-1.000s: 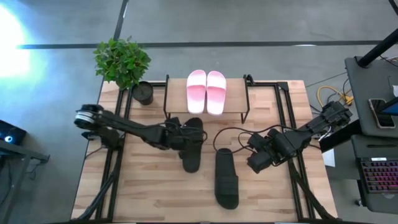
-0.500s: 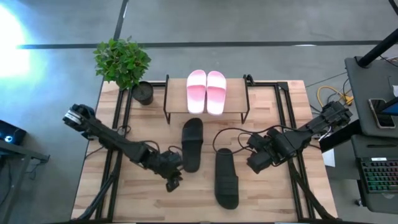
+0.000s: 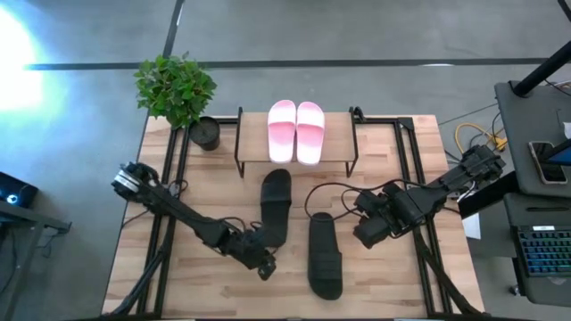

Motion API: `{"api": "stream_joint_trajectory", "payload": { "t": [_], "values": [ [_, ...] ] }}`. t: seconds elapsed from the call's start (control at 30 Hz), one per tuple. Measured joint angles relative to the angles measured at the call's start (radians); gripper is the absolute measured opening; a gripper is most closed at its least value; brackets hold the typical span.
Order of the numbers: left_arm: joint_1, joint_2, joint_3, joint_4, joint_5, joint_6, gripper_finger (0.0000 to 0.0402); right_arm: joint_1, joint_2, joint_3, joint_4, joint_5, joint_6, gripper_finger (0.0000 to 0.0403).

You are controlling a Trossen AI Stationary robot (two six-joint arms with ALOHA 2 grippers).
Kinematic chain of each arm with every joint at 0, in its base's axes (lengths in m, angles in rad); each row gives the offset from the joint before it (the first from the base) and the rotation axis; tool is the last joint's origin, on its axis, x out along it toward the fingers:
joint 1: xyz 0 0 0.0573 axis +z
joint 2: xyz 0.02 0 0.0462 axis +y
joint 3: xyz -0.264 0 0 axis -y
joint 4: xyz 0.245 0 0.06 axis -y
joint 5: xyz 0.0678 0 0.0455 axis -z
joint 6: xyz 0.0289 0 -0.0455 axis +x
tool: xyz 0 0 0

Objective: Pick and place slides into the shelf
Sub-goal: Put the left black slipper under the shelf

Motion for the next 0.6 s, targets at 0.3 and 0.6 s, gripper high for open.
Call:
{"api": "stream_joint_trajectory", "payload": {
  "t": [0.3, 0.6],
  "values": [
    [0.139, 0.061, 0.029, -0.063, -0.137, 0.202, 0.0000, 0.000, 0.000, 0.000, 0.001, 0.012, 0.000, 0.0194],
    [0.349, 0.060, 0.024, -0.159, -0.244, 0.422, 0.0000, 0.000, 0.000, 0.000, 0.002, 0.016, 0.039, 0.0194]
  ]
}}
